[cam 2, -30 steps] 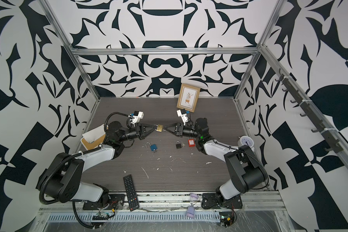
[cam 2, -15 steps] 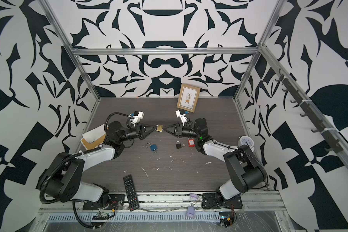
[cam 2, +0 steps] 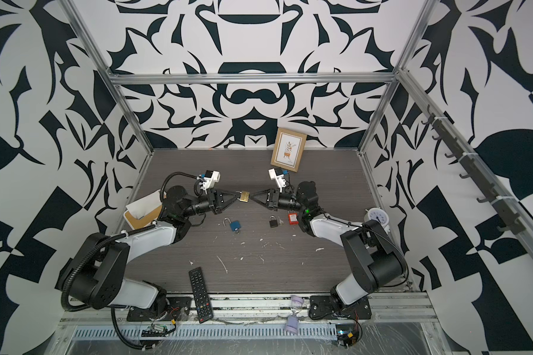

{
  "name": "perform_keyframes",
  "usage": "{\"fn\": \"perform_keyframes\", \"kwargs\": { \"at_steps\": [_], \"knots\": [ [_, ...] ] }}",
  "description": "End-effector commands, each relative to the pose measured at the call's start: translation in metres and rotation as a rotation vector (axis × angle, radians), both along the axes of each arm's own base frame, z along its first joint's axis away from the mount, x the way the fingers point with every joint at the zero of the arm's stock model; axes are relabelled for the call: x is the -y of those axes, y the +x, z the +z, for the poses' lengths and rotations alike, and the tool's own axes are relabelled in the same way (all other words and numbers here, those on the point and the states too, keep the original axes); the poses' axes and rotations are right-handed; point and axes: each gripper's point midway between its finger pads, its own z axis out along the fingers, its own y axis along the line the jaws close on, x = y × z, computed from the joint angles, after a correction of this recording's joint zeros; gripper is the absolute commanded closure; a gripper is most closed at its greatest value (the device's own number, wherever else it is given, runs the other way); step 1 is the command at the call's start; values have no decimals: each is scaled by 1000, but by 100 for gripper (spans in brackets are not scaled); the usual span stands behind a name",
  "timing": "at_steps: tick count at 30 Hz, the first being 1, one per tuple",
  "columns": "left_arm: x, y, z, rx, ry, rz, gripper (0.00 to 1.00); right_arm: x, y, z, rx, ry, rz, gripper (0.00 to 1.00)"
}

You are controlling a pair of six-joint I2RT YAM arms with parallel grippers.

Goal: Lock with the key

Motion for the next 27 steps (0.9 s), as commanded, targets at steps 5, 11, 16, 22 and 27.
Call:
{"fn": "perform_keyframes", "kwargs": {
  "at_steps": [5, 11, 16, 22, 27],
  "knots": [
    [-3, -1, 8, 50, -20, 6, 100, 15, -1, 12, 40, 10, -20, 100],
    [-2, 0, 9, 51, -23, 3, 100, 12, -4, 17, 47, 21, 7, 100],
    [-2, 2, 8, 47, -21, 6, 100, 11, -7, 15, 29, 20, 22, 100],
    [-1, 3, 8, 47, -26, 5, 100, 6, -14, 8, 14, 12, 47, 96],
    [-1, 3, 9, 49, -26, 5, 100, 0, -17, 7, 13, 5, 66, 93]
  ]
}}
